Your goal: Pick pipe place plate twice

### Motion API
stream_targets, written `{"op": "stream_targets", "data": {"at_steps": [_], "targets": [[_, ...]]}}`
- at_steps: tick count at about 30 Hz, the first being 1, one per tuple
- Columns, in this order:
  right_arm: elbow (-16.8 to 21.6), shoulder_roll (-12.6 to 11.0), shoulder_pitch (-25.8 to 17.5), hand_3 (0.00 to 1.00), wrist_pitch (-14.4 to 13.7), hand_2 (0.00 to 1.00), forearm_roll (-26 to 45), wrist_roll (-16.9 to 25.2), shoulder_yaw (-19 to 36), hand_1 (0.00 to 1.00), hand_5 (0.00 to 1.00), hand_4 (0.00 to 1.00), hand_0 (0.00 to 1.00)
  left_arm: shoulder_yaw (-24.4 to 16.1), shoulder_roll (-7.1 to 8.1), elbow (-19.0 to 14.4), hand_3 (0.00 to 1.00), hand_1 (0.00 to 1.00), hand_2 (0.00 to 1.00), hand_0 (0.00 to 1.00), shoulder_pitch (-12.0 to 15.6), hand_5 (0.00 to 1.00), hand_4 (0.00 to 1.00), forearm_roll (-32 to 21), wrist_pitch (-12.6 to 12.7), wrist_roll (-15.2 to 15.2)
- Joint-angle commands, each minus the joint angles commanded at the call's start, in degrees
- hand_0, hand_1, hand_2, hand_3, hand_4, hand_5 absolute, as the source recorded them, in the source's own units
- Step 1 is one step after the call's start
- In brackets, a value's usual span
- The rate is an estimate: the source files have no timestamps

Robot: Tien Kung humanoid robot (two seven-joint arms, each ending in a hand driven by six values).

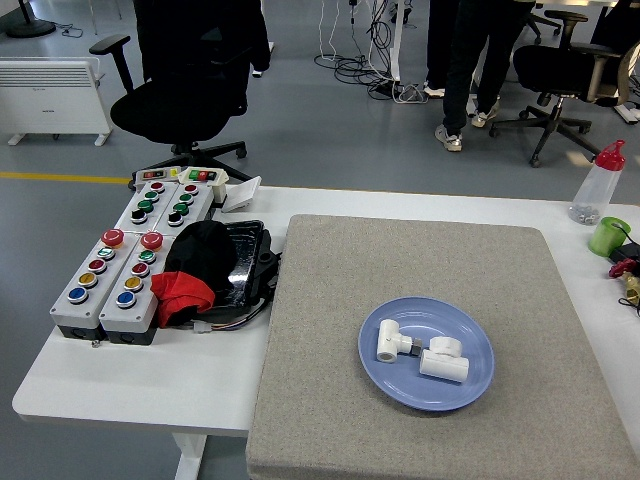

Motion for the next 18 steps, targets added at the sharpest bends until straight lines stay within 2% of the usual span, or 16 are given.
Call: {"op": "stream_targets", "data": {"at_steps": [18], "targets": [[0.2, 0.0, -0.5, 0.86, -0.1, 0.918, 0.5, 0.1, -1.0, 0.842, 0.797, 0.573, 0.887, -2.3, -0.35, 0.1, 0.609, 0.641, 0.664, 0.666, 0.6, 0.998, 0.465, 3.0, -0.2, 0.4]]}}
